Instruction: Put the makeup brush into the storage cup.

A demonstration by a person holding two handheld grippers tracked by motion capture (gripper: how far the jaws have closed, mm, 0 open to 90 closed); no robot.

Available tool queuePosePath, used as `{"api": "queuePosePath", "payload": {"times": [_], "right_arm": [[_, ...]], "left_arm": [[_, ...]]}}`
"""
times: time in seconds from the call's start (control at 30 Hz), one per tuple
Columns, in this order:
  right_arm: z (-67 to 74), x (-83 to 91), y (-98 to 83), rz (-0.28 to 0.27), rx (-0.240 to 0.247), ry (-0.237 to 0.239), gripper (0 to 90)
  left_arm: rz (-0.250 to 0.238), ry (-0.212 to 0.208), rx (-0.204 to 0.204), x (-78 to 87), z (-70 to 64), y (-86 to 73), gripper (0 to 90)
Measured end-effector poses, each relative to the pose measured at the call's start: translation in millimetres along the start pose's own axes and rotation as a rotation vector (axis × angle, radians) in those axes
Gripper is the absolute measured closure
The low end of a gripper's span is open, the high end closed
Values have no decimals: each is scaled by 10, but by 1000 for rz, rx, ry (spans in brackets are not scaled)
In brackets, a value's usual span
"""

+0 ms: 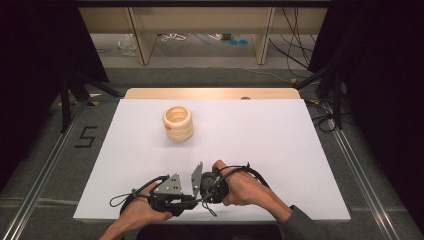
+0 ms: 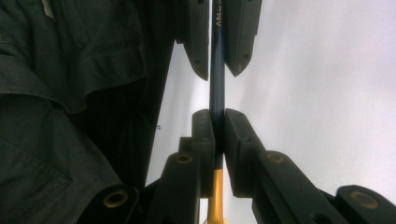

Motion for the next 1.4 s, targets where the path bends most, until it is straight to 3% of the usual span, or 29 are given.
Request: {"api": "queuePosePath", "payload": {"times": [0.1,0.17,0.2,0.33,0.73,0.83,0.9,1.07,1.1,1.2,1.23,1.37,1.4], "right_arm": [[-7,-5,12,-13,19,-1,833],[15,1,-3,1,-2,4,832],[14,0,-2,0,1,4,833],[17,-3,-2,1,10,6,833],[32,2,-10,0,36,21,822],[17,34,-2,-27,-2,20,726],[-61,67,35,-83,-6,-14,631],[-156,165,23,-150,-65,-46,504],[-163,192,21,-166,-100,-52,485],[-219,269,50,-237,-138,-72,420],[-238,298,62,-260,-152,-86,394],[-306,416,83,-338,-215,-133,310],[-324,435,94,-372,-244,-155,297]], "left_arm": [[13,-6,-12,5,4,-14,772],[15,-9,-15,7,4,-17,782],[-4,-21,-2,-5,-12,-4,787],[-1,-22,-7,-2,-24,-6,803],[-11,-48,-39,-1,-55,-4,842],[-8,-30,-38,17,-32,-11,843],[-14,-22,-34,28,-18,-6,843],[-18,0,-22,57,16,-10,843],[-7,9,-32,66,37,-21,844],[-26,21,-6,71,51,-12,843],[-19,27,-18,83,78,-23,843],[-28,58,8,117,128,-23,843],[-50,63,21,112,132,-9,843]]}}
Point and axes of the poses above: each handheld gripper's, and its own axes: x roughly backward along the jaws, y roughly out of its top, z roughly to its left, the point moved 9 cm from there along -x, roughly forward along the jaws, and after that the axes turned 9 degrees about -x, right-handed, at the moved point
